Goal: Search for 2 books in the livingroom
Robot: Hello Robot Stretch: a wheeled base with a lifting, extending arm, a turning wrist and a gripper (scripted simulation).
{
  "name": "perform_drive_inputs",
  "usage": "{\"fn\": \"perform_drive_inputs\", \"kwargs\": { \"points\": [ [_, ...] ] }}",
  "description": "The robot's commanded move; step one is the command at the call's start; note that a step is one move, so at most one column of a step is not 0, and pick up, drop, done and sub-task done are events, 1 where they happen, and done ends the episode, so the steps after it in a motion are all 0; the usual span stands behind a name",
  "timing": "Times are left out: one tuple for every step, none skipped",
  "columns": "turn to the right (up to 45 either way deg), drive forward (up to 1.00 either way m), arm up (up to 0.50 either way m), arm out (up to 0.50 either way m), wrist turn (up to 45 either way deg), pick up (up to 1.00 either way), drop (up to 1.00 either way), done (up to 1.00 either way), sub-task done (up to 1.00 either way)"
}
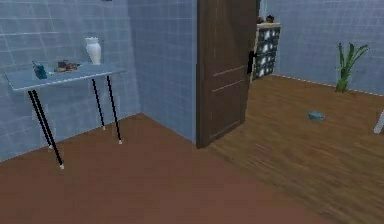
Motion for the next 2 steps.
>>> {"fn": "perform_drive_inputs", "kwargs": {
  "points": [
    [-42.0, 0.00, 0.00, 0.00, 0.0, 0.00, 0.00, 0.00, 0.00],
    [0.0, 1.00, 0.00, 0.00, 0.0, 0.00, 0.00, 0.00, 0.00]
  ]
}}
